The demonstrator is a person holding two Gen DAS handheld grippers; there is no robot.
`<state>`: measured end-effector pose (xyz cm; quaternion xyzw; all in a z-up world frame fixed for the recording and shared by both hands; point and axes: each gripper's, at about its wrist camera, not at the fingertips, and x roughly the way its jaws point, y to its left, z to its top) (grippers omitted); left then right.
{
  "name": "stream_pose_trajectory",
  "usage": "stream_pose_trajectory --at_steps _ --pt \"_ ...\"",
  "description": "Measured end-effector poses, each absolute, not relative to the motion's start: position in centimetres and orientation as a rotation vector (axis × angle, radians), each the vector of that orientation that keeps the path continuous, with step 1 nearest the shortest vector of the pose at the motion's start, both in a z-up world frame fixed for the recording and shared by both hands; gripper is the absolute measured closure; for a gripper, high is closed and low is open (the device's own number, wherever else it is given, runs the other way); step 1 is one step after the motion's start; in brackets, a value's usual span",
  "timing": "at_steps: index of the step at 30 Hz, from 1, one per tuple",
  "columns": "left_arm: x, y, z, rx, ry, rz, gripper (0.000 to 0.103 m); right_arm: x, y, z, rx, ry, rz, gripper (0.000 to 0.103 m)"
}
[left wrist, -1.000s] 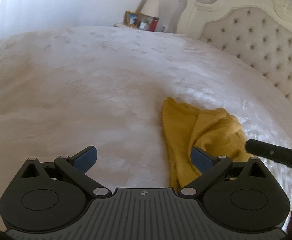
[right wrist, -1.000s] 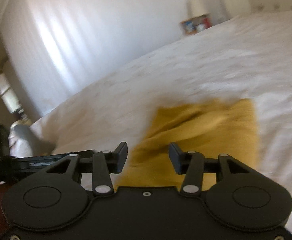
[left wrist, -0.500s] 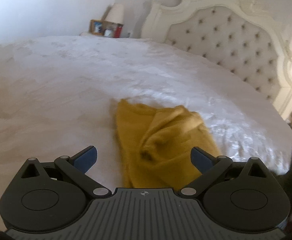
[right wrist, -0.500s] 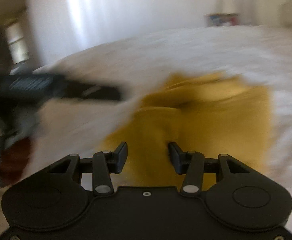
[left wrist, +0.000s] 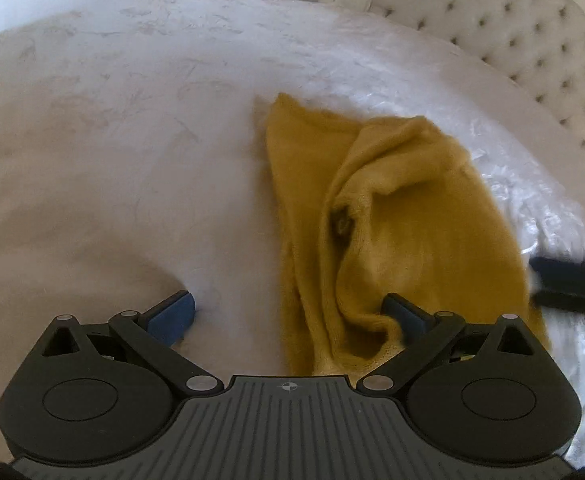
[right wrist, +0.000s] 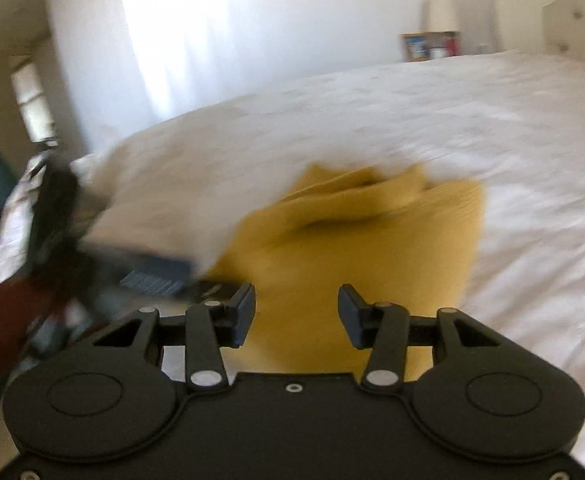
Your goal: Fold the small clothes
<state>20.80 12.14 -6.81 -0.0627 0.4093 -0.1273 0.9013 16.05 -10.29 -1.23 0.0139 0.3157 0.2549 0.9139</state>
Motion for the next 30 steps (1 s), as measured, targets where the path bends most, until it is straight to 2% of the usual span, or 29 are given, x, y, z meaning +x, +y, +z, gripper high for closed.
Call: stream_pose_trajectory --at_steps 11,20,26,30 --pt "20.7 11.8 -6.9 -0.073 0.863 -0.268 0.002 27.0 -6.5 -3.3 -0.126 0.741 0.435 0.048" --pt "20.9 12.1 -6.8 -0.090 0.869 -0.283 0.001 34.1 -3.2 -4.9 -0.008 0.785 0.526 0.047" --pt "20.9 12.4 -6.7 -0.103 0.868 -0.292 0.002 32.3 -7.0 -3.4 0.191 0.729 0.525 0.047" --pt "21.1 12.8 -6.5 -0.119 0.875 -0.307 0.002 28.4 -8.2 -2.9 0.138 0.710 0.511 0.047"
